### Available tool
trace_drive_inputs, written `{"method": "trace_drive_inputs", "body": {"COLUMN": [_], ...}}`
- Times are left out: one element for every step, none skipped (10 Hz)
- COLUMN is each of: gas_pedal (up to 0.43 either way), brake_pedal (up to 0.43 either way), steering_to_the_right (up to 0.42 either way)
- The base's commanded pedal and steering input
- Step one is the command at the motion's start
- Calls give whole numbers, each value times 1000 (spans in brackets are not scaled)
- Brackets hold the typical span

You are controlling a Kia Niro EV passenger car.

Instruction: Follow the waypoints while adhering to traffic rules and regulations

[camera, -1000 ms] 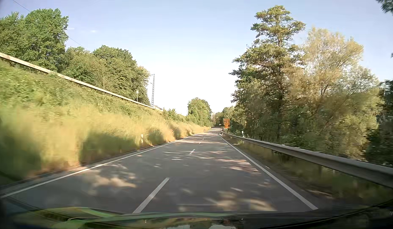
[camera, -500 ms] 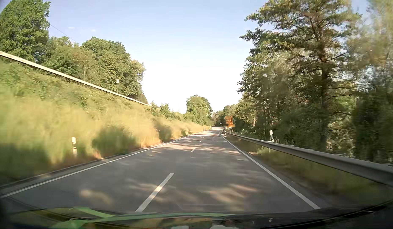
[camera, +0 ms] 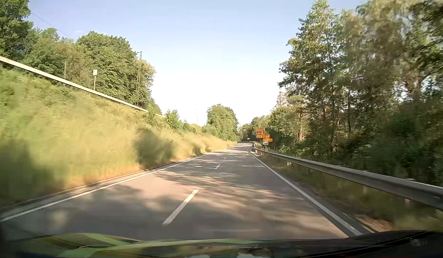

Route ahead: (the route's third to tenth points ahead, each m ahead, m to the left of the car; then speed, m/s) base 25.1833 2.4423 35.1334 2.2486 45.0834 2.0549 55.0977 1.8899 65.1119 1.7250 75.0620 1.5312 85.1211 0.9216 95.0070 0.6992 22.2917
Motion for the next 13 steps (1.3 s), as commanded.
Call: {"method": "trace_drive_inputs", "body": {"gas_pedal": [220,209,197,197,197,209,209,220,228,228,228,228,228], "brake_pedal": [0,0,0,0,0,0,0,0,0,0,0,0,0], "steering_to_the_right": [1,1,1,0,0,0,1,0,0,0,0,0,0]}}
